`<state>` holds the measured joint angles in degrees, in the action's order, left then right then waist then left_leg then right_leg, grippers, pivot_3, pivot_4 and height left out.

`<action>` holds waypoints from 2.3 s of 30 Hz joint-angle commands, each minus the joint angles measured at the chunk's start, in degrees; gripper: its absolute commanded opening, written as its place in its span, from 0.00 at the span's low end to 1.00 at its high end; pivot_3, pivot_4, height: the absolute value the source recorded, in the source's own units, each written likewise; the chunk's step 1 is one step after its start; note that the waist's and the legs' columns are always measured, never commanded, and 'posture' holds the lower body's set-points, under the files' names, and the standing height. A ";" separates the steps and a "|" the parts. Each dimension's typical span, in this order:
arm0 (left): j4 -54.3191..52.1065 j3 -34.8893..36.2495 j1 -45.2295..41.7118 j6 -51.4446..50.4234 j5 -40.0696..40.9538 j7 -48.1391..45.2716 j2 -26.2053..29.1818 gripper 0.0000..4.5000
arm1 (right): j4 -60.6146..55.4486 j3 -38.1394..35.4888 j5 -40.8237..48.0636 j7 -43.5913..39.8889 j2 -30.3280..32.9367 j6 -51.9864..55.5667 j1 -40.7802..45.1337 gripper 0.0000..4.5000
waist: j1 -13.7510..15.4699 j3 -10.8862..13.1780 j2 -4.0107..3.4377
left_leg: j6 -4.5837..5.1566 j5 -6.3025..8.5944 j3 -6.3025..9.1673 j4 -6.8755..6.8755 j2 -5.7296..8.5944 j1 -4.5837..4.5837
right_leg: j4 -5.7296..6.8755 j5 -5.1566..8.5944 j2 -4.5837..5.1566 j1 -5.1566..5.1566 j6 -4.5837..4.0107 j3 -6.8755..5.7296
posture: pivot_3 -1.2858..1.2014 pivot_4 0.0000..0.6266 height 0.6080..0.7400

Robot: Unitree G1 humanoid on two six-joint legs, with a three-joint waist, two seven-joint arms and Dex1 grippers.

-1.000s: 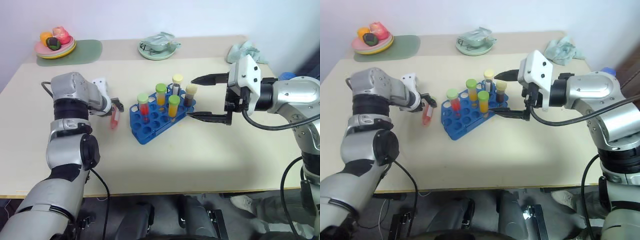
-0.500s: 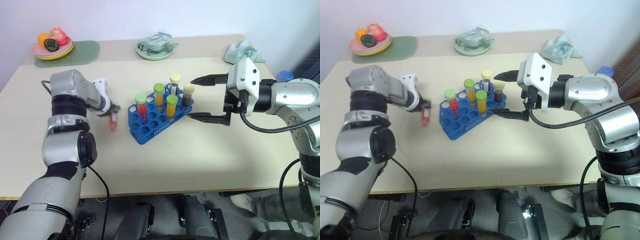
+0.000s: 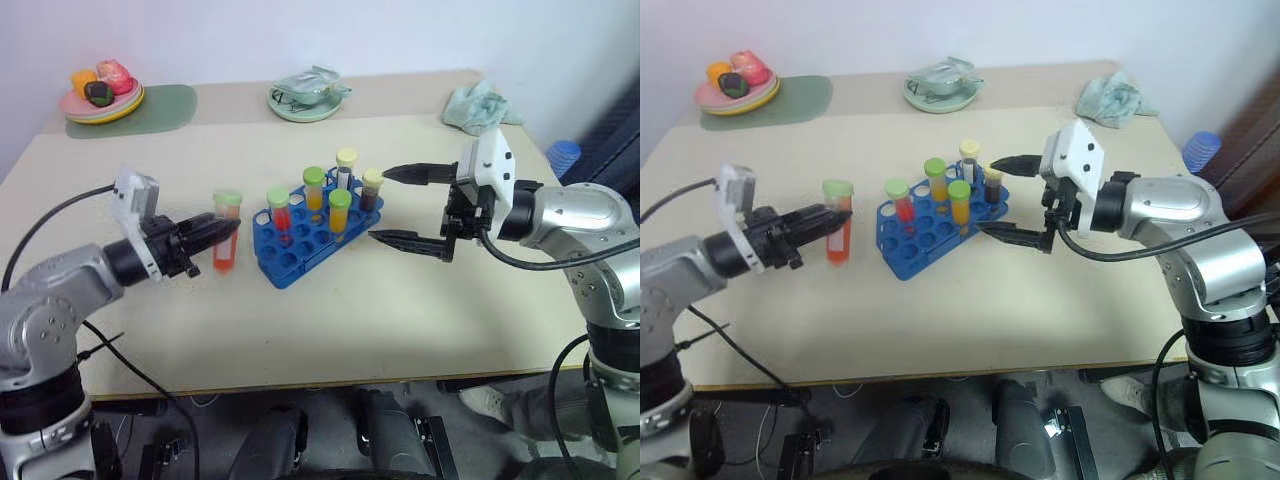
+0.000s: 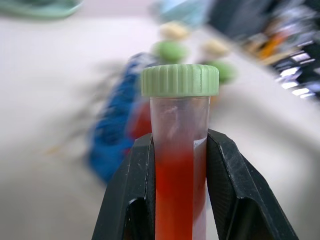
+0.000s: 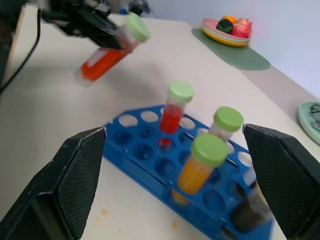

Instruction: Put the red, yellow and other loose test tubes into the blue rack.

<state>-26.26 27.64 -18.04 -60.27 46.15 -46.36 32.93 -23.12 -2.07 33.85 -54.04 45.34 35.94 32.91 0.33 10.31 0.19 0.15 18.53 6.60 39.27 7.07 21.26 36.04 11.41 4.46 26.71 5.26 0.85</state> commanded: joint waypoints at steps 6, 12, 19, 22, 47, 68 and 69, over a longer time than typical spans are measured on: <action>4.55 -14.81 -1.69 31.00 -11.81 -4.06 -9.16 0.17 | -9.67 -6.08 2.35 7.42 0.82 4.22 -6.26 1.00 | 0.42 -0.07 0.08 | 0.12 0.06 -0.04 0.00 0.01 -0.01 | -0.18 -0.01 0.02 -0.09 0.01 -0.02 | 0.52 0.24 1.00; 16.47 -20.83 -6.03 41.40 -16.63 -3.73 -14.31 0.17 | -14.15 -8.34 3.01 12.07 0.53 6.63 -9.51 1.00 | 0.37 -0.08 0.08 | 0.12 0.06 -0.10 0.00 -0.02 -0.03 | -0.13 -0.01 -0.02 -0.06 0.01 0.01 | 0.52 0.24 1.00; 23.97 -24.94 -7.14 47.24 -19.45 -4.13 -17.37 0.17 | -18.34 -11.19 5.02 16.69 0.61 9.05 -13.11 1.00 | 0.45 -0.08 0.10 | 0.16 0.07 -0.08 0.01 -0.02 0.00 | -0.18 -0.01 -0.02 -0.07 0.02 -0.01 | 0.52 0.24 1.00; 26.10 -25.93 -7.49 48.26 -19.92 -4.36 -17.74 0.17 | -19.28 -11.67 5.69 18.19 0.59 9.68 -13.56 1.00 | 0.39 -0.08 0.10 | 0.16 0.07 -0.09 0.01 -0.03 -0.02 | -0.14 -0.01 -0.02 -0.07 0.02 0.00 | 0.52 0.24 1.00; 34.91 -28.68 -7.42 57.92 -23.26 -5.15 -18.41 0.48 | -18.75 -11.38 6.78 20.53 0.82 7.73 -14.45 1.00 | 0.41 -0.13 0.11 | 0.18 0.08 -0.10 0.01 -0.03 -0.29 | -0.13 -0.01 -0.03 -0.32 0.03 0.00 | 0.52 0.24 1.00; 19.93 -18.35 10.30 54.28 -16.65 -9.03 -4.19 1.00 | -13.85 -15.10 0.33 17.33 -1.60 -3.74 -30.53 1.00 | 0.49 -0.16 0.16 | 0.23 0.11 -0.10 -0.05 -0.06 -0.27 | -0.24 -0.01 -0.06 -0.31 0.04 0.01 | 0.52 0.24 1.00; 19.90 -17.63 11.31 54.30 -16.06 -9.90 -3.28 1.00 | -13.05 -15.79 -0.51 16.84 -1.97 -5.31 -32.29 1.00 | 0.35 -0.16 0.15 | 0.23 0.11 -0.10 -0.09 -0.08 -0.27 | -0.24 0.00 -0.09 -0.30 0.03 0.01 | 0.52 0.24 1.00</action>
<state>-5.72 6.92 -7.27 -6.93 27.93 -54.43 28.63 -36.59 -15.56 34.97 -36.56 43.76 33.87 1.49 0.68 10.15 0.35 0.38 18.64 6.48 39.16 6.98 20.96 35.80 11.40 4.35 26.42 5.29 0.88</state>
